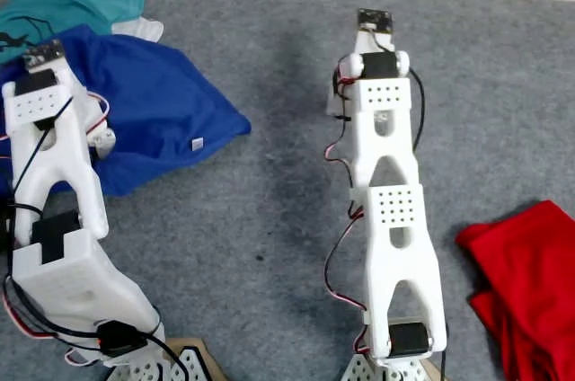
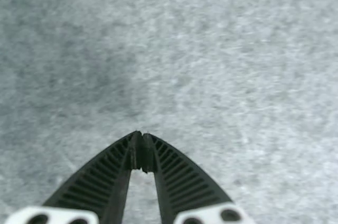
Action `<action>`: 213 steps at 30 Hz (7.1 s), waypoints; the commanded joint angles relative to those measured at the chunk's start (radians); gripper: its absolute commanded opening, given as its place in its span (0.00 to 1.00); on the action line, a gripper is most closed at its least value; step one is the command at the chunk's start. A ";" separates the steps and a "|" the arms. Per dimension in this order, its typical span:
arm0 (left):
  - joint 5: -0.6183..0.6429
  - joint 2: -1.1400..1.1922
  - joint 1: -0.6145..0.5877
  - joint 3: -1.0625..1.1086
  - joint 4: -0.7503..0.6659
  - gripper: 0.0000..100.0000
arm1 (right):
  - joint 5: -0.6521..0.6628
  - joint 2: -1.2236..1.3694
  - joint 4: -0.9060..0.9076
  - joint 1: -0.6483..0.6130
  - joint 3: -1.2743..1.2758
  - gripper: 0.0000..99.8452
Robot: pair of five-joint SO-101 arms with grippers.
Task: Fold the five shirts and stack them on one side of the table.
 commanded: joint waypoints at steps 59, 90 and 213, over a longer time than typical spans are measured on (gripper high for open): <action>-0.091 0.030 -0.499 0.013 -0.336 0.13 | -0.008 0.010 -0.010 -0.073 -0.122 0.01; -0.087 0.019 -0.400 0.116 -0.428 0.01 | -0.008 0.010 -0.015 -0.071 -0.120 0.01; 0.242 0.021 0.021 -0.318 -0.172 0.01 | -0.109 -0.145 0.012 0.125 -0.111 0.01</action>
